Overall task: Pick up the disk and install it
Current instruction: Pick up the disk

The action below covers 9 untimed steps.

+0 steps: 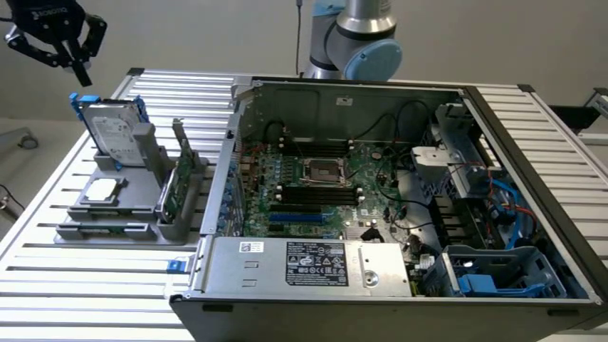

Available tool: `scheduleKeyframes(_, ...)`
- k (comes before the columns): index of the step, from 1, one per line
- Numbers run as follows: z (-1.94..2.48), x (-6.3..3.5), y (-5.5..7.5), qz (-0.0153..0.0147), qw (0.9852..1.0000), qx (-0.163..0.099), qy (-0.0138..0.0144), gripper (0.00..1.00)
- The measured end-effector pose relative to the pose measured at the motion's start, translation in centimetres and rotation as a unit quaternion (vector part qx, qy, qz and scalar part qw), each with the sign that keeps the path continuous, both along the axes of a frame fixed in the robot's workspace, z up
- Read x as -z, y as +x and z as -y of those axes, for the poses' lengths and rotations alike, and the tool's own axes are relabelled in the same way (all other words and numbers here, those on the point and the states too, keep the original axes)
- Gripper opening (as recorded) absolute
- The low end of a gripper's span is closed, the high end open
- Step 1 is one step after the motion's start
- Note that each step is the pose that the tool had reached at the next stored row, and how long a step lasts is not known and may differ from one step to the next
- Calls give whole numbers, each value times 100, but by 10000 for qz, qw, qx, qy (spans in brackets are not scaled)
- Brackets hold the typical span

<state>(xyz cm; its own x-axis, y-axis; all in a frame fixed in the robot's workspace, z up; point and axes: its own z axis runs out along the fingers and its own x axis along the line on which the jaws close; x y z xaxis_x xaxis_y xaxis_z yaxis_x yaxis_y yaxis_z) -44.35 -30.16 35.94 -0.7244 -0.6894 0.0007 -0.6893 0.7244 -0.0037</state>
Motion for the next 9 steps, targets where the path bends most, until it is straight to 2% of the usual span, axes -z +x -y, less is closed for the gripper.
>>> scheduleKeyframes(5, 0, -29, 0, 0, 9990, -458, 0, 11)
scheduleKeyframes(9, 0, -54, 0, 0, 9966, -820, 0, 11)
